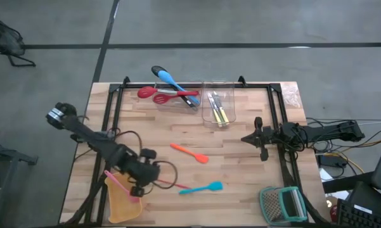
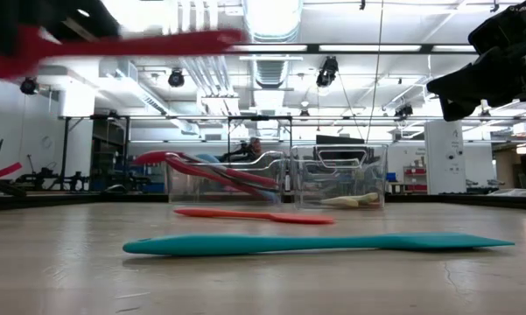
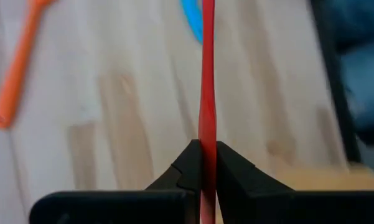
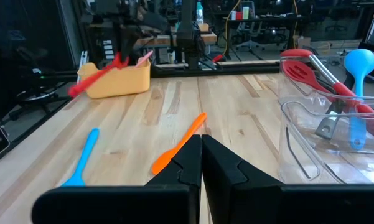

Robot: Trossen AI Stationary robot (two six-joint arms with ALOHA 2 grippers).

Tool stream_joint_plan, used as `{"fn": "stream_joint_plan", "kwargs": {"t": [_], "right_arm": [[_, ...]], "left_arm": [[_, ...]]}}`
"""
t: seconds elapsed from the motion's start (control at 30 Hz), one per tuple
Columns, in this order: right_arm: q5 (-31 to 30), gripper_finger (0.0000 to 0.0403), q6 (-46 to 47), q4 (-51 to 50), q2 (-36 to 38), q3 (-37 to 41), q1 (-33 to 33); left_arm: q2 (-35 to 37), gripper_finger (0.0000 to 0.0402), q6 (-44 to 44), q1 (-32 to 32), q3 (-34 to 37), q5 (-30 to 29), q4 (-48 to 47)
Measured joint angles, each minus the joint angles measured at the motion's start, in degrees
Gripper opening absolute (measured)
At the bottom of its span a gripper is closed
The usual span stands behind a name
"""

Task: Pick & Place Kitchen Items
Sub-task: Put the red spatula into the yellow bin

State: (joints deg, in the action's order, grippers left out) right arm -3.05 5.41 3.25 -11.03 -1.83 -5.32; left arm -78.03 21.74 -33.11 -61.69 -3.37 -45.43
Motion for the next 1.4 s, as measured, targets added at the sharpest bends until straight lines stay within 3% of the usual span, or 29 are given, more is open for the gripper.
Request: {"fn": "stream_joint_plan", "kwargs": {"t": [0.13, 0.43, 0.77, 1.23, 1.4], "right_arm": [[0.0, 0.0008, 0.0, 0.0, 0.0, 0.0, 0.0], [0.0, 0.0009, 0.0, 0.0, 0.0, 0.0, 0.0], [0.0, 0.0009, 0.0, 0.0, 0.0, 0.0, 0.0], [0.0, 0.0008, 0.0, 0.0, 0.0, 0.0, 0.0], [0.0, 0.0009, 0.0, 0.0, 0.0, 0.0, 0.0]], "left_arm": [[3.5, 0.0029, 1.0, -5.1, 0.0, 1.5, -6.5], [9.8, 0.0029, 19.3, -19.7, 0.0, 0.3, -14.2], [8.9, 0.003, 32.4, -36.3, 0.2, -5.3, -19.8], [6.5, 0.0032, 40.5, -37.9, 2.7, -6.2, -20.3], [6.4, 0.0053, 42.8, -37.9, 4.7, -6.8, -19.9]]}}
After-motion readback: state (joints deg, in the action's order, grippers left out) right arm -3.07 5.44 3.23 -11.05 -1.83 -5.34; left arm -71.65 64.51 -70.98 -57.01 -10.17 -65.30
